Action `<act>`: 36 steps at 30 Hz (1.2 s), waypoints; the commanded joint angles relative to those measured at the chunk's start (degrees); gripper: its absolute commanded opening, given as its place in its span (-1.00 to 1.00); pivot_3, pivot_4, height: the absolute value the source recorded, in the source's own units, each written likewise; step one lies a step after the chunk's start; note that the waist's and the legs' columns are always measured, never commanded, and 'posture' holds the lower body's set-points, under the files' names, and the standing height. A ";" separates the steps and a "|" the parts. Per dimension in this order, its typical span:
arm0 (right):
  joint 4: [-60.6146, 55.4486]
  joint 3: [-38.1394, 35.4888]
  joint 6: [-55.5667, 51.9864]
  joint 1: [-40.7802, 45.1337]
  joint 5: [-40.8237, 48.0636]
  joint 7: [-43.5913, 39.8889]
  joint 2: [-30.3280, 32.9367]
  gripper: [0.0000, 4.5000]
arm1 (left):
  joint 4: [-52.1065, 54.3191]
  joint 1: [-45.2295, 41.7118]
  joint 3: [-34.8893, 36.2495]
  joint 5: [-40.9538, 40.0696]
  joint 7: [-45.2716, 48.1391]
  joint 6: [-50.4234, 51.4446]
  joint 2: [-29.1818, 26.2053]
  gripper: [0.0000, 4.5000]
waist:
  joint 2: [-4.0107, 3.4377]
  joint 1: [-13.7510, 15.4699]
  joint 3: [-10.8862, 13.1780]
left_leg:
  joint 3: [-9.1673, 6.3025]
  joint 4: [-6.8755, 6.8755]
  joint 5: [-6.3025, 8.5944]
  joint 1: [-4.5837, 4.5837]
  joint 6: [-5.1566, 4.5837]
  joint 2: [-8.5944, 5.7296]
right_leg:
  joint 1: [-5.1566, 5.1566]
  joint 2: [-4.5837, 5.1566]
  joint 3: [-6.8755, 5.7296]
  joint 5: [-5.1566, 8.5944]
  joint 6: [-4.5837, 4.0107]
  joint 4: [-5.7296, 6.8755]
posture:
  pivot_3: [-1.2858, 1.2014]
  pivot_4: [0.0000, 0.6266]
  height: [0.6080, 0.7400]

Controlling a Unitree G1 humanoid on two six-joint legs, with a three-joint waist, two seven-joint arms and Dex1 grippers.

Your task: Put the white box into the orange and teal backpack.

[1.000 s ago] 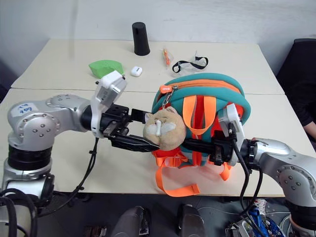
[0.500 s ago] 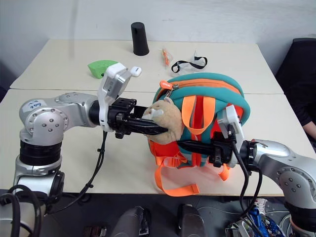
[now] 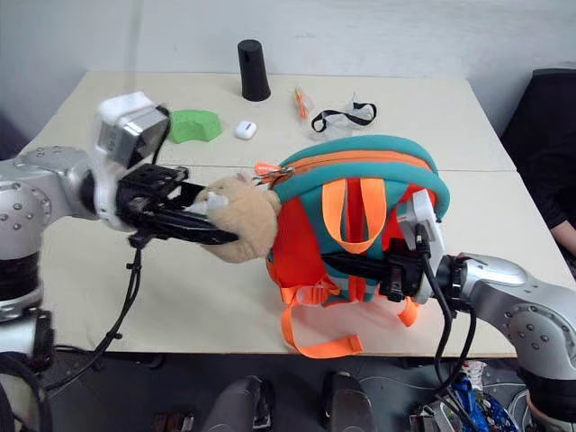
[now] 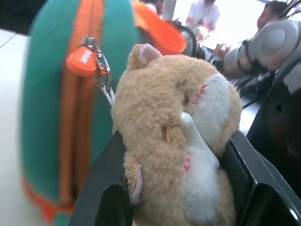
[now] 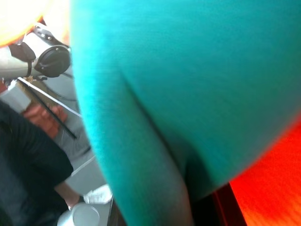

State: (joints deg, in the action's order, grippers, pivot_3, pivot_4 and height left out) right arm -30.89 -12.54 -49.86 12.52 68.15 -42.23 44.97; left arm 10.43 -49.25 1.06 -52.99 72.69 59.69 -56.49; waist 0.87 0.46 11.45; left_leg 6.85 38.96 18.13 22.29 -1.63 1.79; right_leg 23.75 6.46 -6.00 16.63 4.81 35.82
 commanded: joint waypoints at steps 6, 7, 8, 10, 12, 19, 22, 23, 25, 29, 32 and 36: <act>-0.63 -2.42 1.60 -0.30 1.08 0.58 -0.65 -1.00 | 0.00 7.90 -4.66 9.23 7.19 -9.19 -3.48 -0.18 | 0.02 -0.38 0.02 | -0.06 0.01 0.01 0.05 -0.01 0.02 | 0.00 0.06 0.00 0.00 -0.01 -0.03 | 0.03 -0.52 1.00; -0.57 -2.43 1.67 -0.24 1.07 0.62 -0.68 -1.00 | 0.94 9.91 -6.30 11.87 7.98 -11.79 -4.27 -0.18 | 0.02 -0.44 0.02 | -0.06 0.01 0.02 0.04 -0.02 0.02 | 0.00 0.07 0.00 0.01 -0.01 -0.02 | 0.03 -0.52 1.00; -0.49 -2.45 1.73 -0.21 1.02 0.58 -0.69 -1.00 | 1.80 11.86 -7.94 14.51 8.44 -14.52 -4.65 -0.18 | -0.01 -0.63 0.00 | -0.06 -0.01 0.02 0.04 -0.03 0.02 | 0.00 0.08 0.01 0.01 -0.01 -0.04 | 0.03 -0.52 1.00; -0.37 -2.47 1.87 -0.16 0.93 0.49 -0.71 -1.00 | 2.62 14.67 -10.91 18.52 7.65 -17.92 -3.83 -0.18 | -0.05 -0.71 -0.01 | 0.06 -0.13 0.04 -0.07 -0.02 0.01 | -0.01 0.09 0.09 0.01 -0.01 -0.06 | 0.03 -0.52 1.00; -0.35 -2.56 1.99 -0.17 1.00 0.41 -0.72 -1.00 | 1.55 16.12 -13.78 22.70 5.23 -20.80 -1.30 -0.18 | -0.04 -0.49 0.00 | 0.03 -0.11 0.03 -0.04 -0.01 0.05 | 0.00 0.07 0.05 0.01 -0.03 -0.04 | 0.03 -0.52 1.00; -0.37 -2.99 2.25 0.02 1.04 -0.06 -0.11 -1.00 | -7.40 17.05 -20.80 36.83 -2.72 -32.62 9.17 -0.18 | -0.04 -0.17 -0.01 | -0.02 -0.02 0.09 0.02 -0.12 0.01 | -0.02 0.15 0.03 0.00 -0.01 -0.03 | 0.03 -0.52 1.00; -0.38 -3.67 2.55 -0.89 -0.08 -0.97 0.78 -1.00 | -9.32 16.14 -19.12 36.38 -4.76 -32.58 13.50 -0.18 | -0.04 -0.13 -0.02 | -0.03 0.00 0.10 0.03 -0.14 0.02 | -0.02 0.15 0.02 0.00 0.00 -0.03 | 0.03 -0.52 1.00; -0.29 -3.86 2.49 -1.22 -0.49 -1.11 1.08 -1.00 | -9.46 15.97 -18.47 35.92 -5.02 -32.40 14.44 -0.18 | -0.06 -0.08 -0.03 | -0.03 0.01 0.10 0.02 -0.14 0.01 | -0.03 0.17 0.02 -0.01 0.01 -0.02 | 0.03 -0.52 1.00; 0.22 -3.78 2.03 -1.84 -2.12 -0.73 1.90 -0.71 | -8.84 15.84 -17.00 34.12 -4.30 -30.57 15.20 -0.18 | -0.05 0.17 -0.02 | -0.05 0.07 0.09 0.02 -0.17 0.01 | -0.04 0.18 0.01 -0.02 0.02 0.02 | 0.03 -0.52 1.00; 1.31 -5.30 1.62 -3.37 -3.25 -0.97 3.39 -0.19 | -6.94 16.17 -14.04 30.51 -1.41 -26.37 13.74 0.13 | -0.05 0.46 -0.02 | -0.06 0.08 0.09 0.02 -0.19 0.00 | -0.06 0.20 0.01 -0.03 0.04 0.02 | 0.03 -0.52 1.00; 1.61 -8.88 2.88 -7.24 -5.86 -3.80 6.00 0.27 | -5.26 17.69 -11.43 27.55 1.94 -24.24 10.58 0.53 | -0.06 0.65 -0.02 | -0.07 0.07 0.10 0.04 -0.18 0.01 | -0.04 0.18 -0.01 -0.03 0.04 -0.01 | 0.03 -0.52 1.00; 2.88 -18.67 3.13 -15.96 -7.90 -10.78 10.26 0.88 | -2.41 20.60 -6.69 23.21 5.84 -21.58 5.10 1.00 | -0.07 0.78 -0.02 | -0.06 0.04 0.12 0.04 -0.17 0.03 | -0.06 0.16 -0.02 -0.02 0.04 -0.10 | 0.03 -0.52 1.00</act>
State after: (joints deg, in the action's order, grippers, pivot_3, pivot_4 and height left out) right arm -28.21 -25.48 -47.51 -1.26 60.93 -49.30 53.39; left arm 5.23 -29.54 -8.99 -27.11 76.55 37.14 -49.42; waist 0.80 1.24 11.43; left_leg 6.79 39.00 18.25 22.36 -1.81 1.80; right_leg 23.71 6.62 -6.03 16.61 4.85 35.71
